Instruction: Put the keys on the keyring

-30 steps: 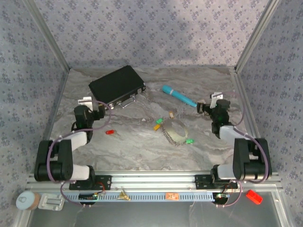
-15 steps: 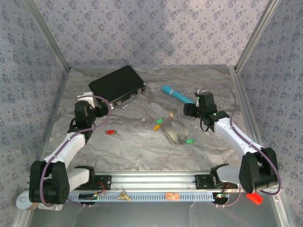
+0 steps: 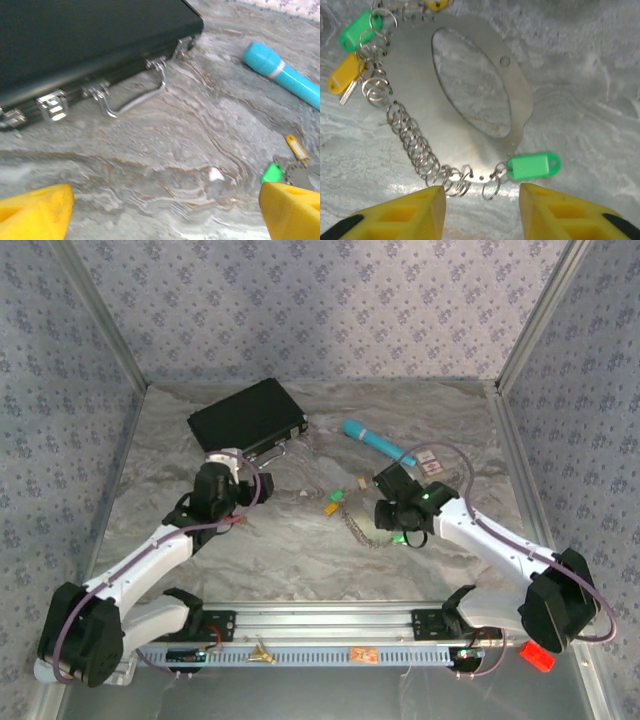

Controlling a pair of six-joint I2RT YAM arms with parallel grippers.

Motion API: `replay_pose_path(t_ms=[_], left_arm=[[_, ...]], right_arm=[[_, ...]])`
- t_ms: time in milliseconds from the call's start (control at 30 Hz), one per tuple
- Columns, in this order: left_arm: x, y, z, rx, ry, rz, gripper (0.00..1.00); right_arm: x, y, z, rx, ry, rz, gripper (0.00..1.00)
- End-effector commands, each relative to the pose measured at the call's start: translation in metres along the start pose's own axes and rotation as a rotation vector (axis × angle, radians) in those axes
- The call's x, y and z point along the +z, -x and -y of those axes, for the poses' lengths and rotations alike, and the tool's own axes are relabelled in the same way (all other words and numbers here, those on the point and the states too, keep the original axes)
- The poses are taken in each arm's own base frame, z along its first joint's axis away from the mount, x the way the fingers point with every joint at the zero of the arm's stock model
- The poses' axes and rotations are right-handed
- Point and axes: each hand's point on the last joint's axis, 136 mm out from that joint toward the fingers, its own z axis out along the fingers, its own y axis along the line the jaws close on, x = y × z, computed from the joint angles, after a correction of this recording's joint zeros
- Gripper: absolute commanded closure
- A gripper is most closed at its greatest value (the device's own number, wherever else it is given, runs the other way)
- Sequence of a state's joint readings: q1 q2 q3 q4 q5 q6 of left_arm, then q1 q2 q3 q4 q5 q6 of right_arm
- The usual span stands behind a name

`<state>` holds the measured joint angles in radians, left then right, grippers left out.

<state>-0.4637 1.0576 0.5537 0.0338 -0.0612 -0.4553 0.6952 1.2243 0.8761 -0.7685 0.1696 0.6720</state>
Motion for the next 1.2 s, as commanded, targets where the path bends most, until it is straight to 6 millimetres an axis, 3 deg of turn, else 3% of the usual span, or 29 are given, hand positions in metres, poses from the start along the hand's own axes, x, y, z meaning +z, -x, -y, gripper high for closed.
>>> replay_pose_path(t_ms=[0,167,333,500,667,1167], left_arm=[[-0.002,-0.015,0.003,-0.054,0.022,-0.018,0.05],[-0.003,-0.023,0.006,-0.062,0.036,-0.028,0.06],[-0.006,-0.019,0.000,-0.062,0.068,-0.009,0.05],[-0.007,-0.017,-0.001,-0.064,0.075,-0.002,0.05],[-0.007,-0.018,-0.001,-0.078,0.077,-0.003,0.05],[-0.006,-0.018,-0.001,-0.083,0.079,-0.009,0.05]], right_arm=[[-0.007,-0.012,0.002,0.096,-0.068,0.000,0.59],[0.000,-0.024,-0.005,0.162,-0.097,-0.042,0.62],[0.008,-0.025,-0.014,0.146,-0.110,-0.064,0.63],[0.012,-0.024,-0.016,0.124,-0.136,-0.069,0.55],[0.017,-0.024,-0.015,0.106,-0.185,-0.084,0.54],[0.044,-0.033,-0.019,0.095,-0.252,-0.161,0.69]])
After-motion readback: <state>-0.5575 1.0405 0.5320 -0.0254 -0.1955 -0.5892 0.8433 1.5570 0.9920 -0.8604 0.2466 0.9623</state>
